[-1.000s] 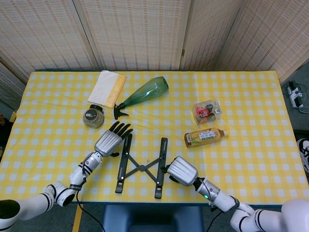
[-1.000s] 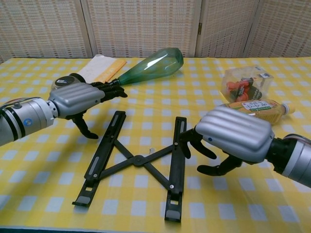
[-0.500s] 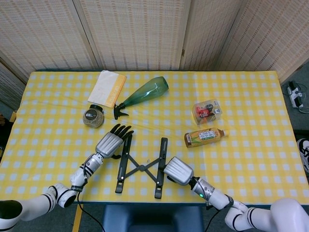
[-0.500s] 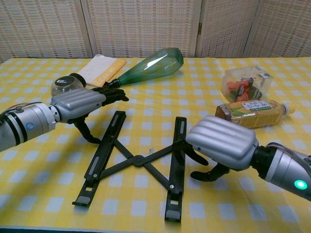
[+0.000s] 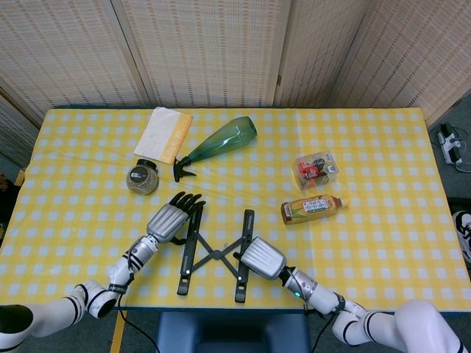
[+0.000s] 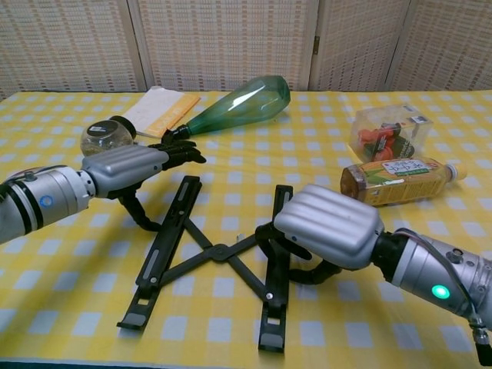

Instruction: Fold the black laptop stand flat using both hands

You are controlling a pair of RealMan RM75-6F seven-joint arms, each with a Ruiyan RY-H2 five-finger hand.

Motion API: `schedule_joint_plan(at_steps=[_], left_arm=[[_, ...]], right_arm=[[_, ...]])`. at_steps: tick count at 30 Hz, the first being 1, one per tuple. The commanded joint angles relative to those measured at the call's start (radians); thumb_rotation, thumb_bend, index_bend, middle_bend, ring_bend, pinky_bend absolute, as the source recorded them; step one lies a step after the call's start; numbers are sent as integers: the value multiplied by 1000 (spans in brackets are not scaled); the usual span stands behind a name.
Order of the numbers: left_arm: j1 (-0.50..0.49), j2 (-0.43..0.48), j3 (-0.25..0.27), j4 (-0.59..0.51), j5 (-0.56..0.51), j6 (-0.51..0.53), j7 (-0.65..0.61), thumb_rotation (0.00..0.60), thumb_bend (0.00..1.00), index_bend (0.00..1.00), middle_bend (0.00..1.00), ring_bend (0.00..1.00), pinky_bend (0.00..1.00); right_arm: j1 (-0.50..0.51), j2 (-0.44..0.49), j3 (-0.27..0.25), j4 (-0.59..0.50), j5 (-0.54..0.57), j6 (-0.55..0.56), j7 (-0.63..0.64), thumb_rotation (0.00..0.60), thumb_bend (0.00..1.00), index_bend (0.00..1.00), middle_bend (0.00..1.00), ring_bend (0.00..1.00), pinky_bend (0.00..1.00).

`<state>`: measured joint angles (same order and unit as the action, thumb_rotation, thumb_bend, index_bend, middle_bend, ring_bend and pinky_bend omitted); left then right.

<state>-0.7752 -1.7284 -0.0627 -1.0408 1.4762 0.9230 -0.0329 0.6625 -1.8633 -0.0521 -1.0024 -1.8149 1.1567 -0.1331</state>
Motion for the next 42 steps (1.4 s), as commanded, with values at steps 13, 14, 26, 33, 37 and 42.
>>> schedule_joint_plan(at_steps=[13,14,26,33,37,42], left_arm=[[-23,-1,-2,-75,3,-18,2,600,159,0,0,0,0],[-24,-3,-4,-79,2,-19,5,600,159,0,0,0,0],[-21,8,-17,-109,-18,-4,49,600,159,0,0,0,0],[5,73,-27,-161,-39,25,42,600,159,0,0,0,0],[17,100,-30,-183,-50,32,35,600,159,0,0,0,0],[29,119,-31,-193,-60,39,30,600,159,0,0,0,0]], right_arm=[[32,-58,11,23,-2,22,-15,600,308,536,785,862,824],[34,-59,12,22,-1,21,-19,600,309,536,785,862,824],[50,-9,-6,-48,2,-1,-44,600,308,404,699,782,824],[116,145,-10,-240,-12,-96,-105,600,309,18,334,530,610],[183,223,3,-349,23,-244,-143,600,309,0,90,227,209],[244,256,37,-416,79,-382,-219,600,308,0,2,80,61]])
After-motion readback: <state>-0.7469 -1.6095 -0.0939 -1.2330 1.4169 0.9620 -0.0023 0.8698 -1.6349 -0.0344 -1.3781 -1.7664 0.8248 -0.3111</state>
